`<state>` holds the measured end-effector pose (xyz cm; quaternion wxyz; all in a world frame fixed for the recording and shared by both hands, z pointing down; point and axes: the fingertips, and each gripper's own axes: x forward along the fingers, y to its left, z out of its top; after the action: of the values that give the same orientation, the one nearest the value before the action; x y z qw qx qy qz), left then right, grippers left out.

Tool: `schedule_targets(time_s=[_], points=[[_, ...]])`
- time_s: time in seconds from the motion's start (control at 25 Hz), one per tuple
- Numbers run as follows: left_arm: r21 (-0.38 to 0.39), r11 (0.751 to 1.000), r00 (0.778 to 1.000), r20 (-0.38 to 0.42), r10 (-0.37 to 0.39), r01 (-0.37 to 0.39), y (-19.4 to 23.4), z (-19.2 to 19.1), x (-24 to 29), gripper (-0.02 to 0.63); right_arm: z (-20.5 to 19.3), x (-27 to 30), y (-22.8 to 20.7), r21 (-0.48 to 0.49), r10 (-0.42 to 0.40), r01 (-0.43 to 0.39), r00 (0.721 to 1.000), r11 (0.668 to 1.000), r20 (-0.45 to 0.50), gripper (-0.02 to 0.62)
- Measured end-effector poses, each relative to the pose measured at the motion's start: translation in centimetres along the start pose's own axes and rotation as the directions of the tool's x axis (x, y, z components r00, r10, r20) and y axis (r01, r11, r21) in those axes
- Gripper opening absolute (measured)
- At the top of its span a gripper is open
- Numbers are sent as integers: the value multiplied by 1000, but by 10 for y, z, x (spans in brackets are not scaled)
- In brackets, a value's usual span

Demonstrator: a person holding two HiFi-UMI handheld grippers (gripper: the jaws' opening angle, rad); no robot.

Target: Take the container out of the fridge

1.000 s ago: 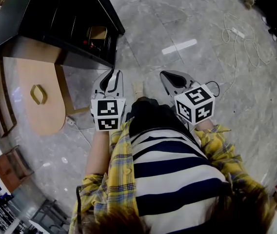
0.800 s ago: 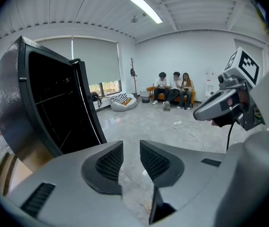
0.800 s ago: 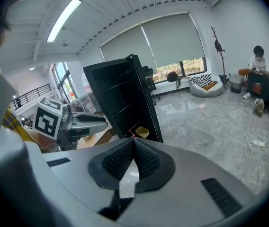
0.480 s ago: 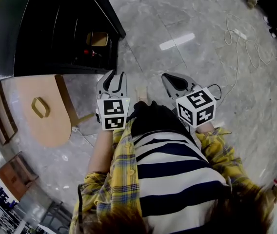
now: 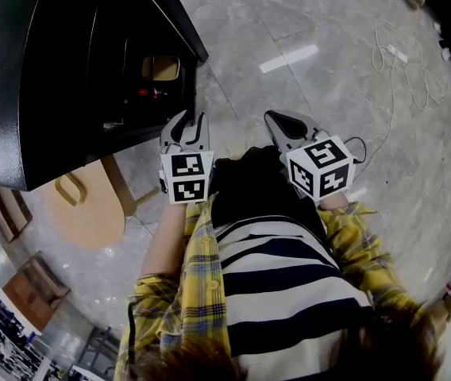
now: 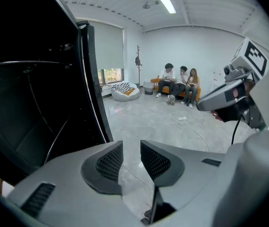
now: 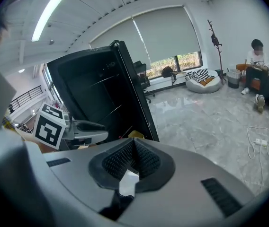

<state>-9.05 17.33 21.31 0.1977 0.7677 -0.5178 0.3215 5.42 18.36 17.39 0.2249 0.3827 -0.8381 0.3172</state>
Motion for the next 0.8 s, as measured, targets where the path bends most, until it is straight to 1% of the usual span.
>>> schedule_targets(time_s=[0.2, 0.36, 0.52, 0.68, 0.8], points=[[-40, 999, 1000, -24, 19, -20, 7, -6, 23, 109, 7, 21, -11, -5, 12, -12, 1000, 1000, -11, 28], [-52, 998, 999, -39, 37, -39, 18, -13, 60, 109, 8, 54, -26, -28, 27, -28, 999, 999, -41, 28], [-78, 993, 995, -58, 79, -83, 35, -22, 96, 109, 6, 87, -43, -55, 52, -57, 995, 997, -84, 28], [-61, 989, 988, -84, 126, -131, 48, -25, 128, 109, 3, 113, -61, -63, 82, -90, 989, 994, -123, 28], [-41, 987, 981, -122, 149, -155, 58, -38, 152, 109, -3, 136, -71, -74, 102, -114, 984, 991, -149, 28]])
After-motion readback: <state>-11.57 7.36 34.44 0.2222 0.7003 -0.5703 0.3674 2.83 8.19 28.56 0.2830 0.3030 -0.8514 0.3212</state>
